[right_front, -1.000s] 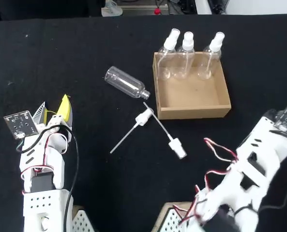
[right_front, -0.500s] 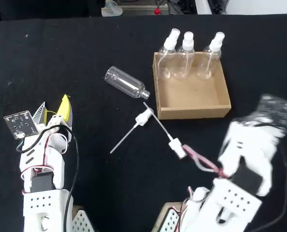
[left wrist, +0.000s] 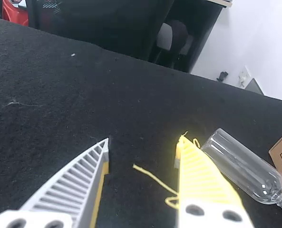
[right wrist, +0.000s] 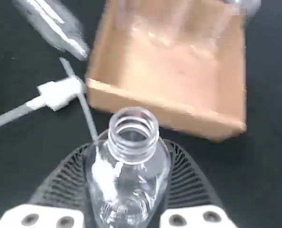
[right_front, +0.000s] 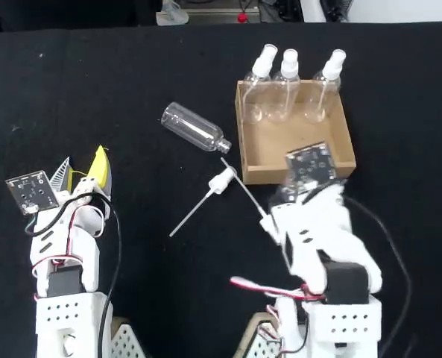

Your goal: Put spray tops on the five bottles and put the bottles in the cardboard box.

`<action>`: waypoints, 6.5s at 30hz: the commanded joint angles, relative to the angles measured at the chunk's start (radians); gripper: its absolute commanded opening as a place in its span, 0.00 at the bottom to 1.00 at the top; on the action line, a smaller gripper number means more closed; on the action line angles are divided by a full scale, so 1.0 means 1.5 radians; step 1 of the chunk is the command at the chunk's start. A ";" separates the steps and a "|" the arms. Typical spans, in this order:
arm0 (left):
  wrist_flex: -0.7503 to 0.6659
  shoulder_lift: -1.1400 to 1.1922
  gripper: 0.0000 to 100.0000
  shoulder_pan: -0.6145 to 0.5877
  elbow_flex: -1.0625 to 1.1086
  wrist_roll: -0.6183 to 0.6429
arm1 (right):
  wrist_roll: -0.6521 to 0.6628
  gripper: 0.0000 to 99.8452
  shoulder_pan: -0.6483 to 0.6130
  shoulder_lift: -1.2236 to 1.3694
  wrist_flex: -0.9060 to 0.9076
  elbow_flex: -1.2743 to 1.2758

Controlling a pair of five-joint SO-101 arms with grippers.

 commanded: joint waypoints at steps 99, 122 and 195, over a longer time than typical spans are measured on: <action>0.354 1.077 0.06 0.426 -0.802 -0.243 | -0.179 0.01 0.043 -0.018 -0.191 0.065; 0.680 0.964 0.17 -0.012 -0.783 -0.423 | -0.180 0.01 -0.026 -0.018 -0.173 0.073; 0.964 0.987 0.03 0.059 -1.135 -0.455 | -0.173 0.01 -0.176 -0.018 -0.173 0.074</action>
